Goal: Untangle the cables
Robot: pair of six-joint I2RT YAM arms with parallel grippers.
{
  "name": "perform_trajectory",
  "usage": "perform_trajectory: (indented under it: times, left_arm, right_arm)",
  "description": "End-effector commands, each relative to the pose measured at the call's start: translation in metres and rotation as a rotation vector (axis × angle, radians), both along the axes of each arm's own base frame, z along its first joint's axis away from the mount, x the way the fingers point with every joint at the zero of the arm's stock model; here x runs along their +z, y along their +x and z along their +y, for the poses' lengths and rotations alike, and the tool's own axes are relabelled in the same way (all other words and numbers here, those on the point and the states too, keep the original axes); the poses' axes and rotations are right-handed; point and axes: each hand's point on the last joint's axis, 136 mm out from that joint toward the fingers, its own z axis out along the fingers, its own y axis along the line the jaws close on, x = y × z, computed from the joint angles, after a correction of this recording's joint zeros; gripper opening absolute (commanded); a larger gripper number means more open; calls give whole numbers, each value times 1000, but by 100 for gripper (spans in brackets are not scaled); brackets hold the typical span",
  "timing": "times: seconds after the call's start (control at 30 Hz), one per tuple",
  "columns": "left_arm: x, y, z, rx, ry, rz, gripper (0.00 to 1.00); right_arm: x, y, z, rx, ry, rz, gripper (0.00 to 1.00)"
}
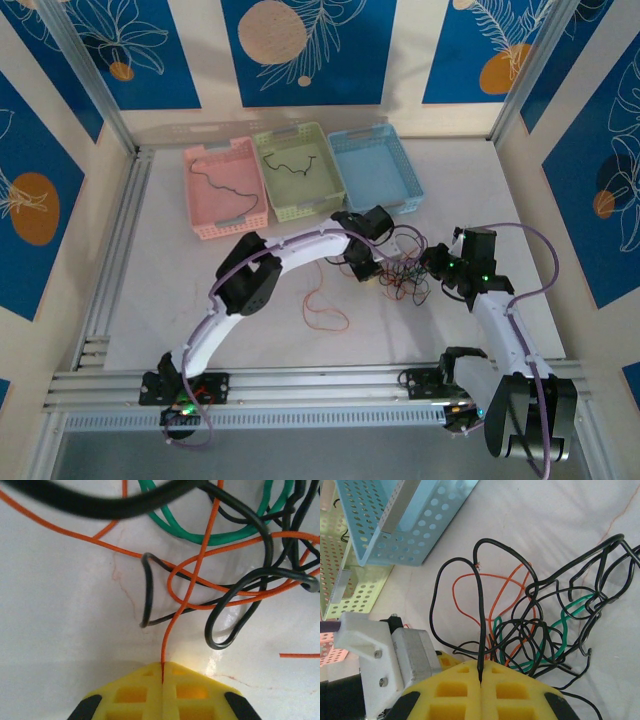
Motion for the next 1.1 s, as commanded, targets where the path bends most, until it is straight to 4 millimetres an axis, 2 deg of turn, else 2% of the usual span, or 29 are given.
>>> perform_trajectory:
  times: [0.0, 0.13, 0.2, 0.4, 0.57, 0.67, 0.9, 1.07]
  left_arm:
    - [10, -2, 12, 45, 18, -40, 0]
    - [43, 15, 29, 151, -21, -165, 0]
    - [60, 20, 45, 218, -46, -212, 0]
    - [101, 20, 110, 418, -64, -357, 0]
    - [111, 8, 175, 593, -50, -356, 0]
    - [105, -4, 200, 658, -45, -330, 0]
    - [74, -50, 186, 549, -58, -134, 0]
    - [55, -83, 164, 468, -40, -60, 0]
  right_arm:
    - [-3, -3, 2, 2, 21, 9, 0]
    - [-3, -3, 2, 1, 23, 7, 0]
    - [-3, -3, 1, -4, 21, 8, 0]
    - [-2, -5, -2, -18, 23, 2, 0]
    - [-3, -5, -2, -16, 28, 5, 0]
    - [-2, -4, -2, -17, 30, 3, 0]
    - [-3, -5, -2, -19, 31, 5, 0]
    - [-4, -4, -2, -17, 33, 9, 0]
